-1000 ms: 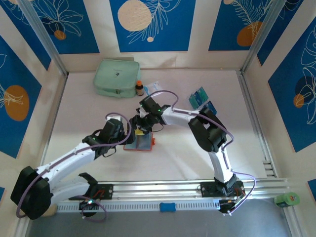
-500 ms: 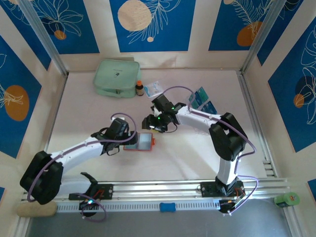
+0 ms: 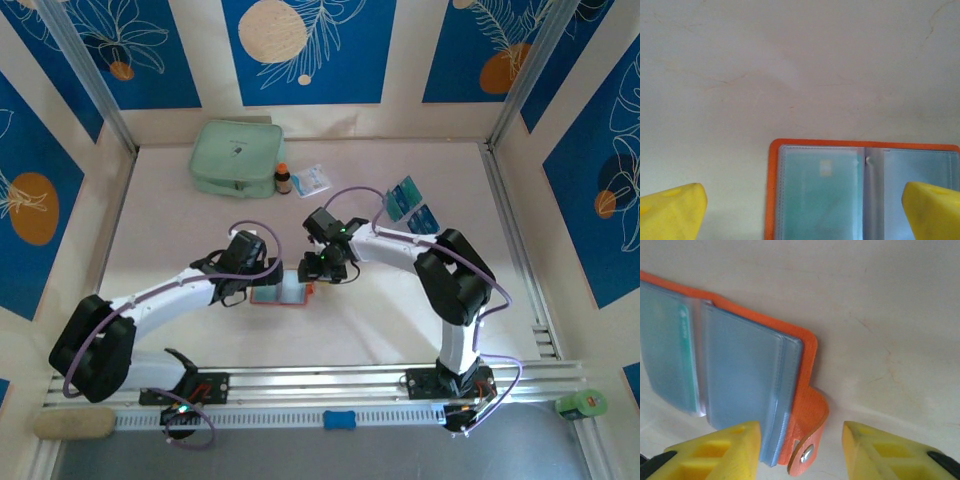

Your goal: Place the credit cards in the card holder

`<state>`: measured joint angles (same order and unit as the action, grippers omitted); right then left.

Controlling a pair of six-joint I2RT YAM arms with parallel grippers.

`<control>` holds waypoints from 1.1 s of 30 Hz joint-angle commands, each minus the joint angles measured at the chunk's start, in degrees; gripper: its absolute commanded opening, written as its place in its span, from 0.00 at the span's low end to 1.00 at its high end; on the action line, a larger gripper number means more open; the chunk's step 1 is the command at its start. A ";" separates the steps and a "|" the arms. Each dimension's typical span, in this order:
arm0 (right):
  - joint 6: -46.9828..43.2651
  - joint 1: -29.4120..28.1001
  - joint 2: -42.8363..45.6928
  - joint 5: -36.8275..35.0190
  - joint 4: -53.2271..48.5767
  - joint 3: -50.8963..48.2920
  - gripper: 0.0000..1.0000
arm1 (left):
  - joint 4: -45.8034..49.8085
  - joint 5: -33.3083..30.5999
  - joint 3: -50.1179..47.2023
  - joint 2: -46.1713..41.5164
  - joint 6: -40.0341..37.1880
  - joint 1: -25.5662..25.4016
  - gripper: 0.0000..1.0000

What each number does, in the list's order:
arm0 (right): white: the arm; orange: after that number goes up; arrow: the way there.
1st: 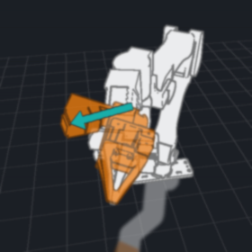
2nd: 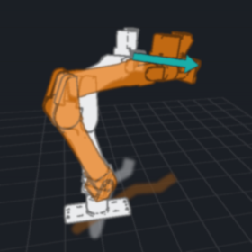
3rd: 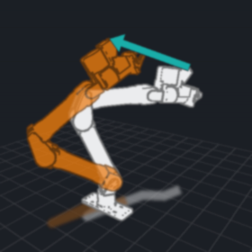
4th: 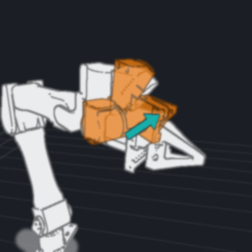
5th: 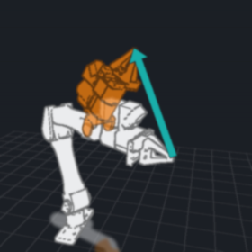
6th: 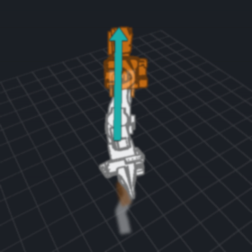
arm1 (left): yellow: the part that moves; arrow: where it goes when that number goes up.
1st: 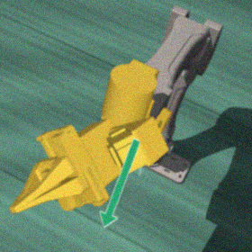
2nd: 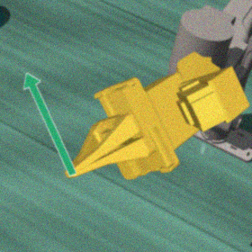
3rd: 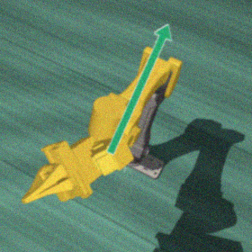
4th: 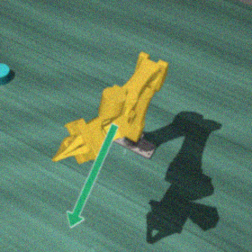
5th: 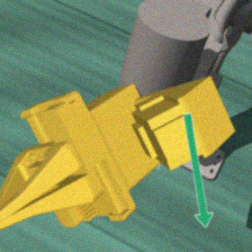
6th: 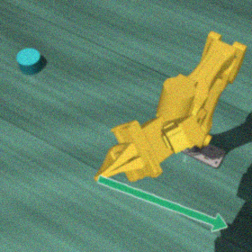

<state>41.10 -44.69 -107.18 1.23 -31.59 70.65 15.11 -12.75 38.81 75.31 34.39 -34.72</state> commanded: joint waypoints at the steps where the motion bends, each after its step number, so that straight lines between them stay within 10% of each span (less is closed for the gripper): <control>1: -0.76 -0.18 -0.66 -1.20 -1.96 0.28 0.32 | 2.10 -1.40 1.89 0.30 -0.53 0.60 1.00; 7: -1.19 0.90 1.02 -2.44 -2.68 -1.23 0.03 | 2.02 -0.96 2.15 0.28 -0.38 0.53 1.00; 21: -2.39 5.59 6.59 -3.02 -2.69 -7.95 0.00 | 1.85 -0.42 2.59 -0.19 -0.58 0.53 1.00; 33: -6.58 9.09 14.12 -5.20 -8.11 -3.20 0.56 | 0.91 -2.49 3.18 -3.00 -3.59 0.53 1.00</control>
<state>36.25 -36.53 -96.64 -2.48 -36.47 64.45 15.84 -13.39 40.14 73.69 33.21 -34.72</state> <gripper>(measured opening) 0.550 0.998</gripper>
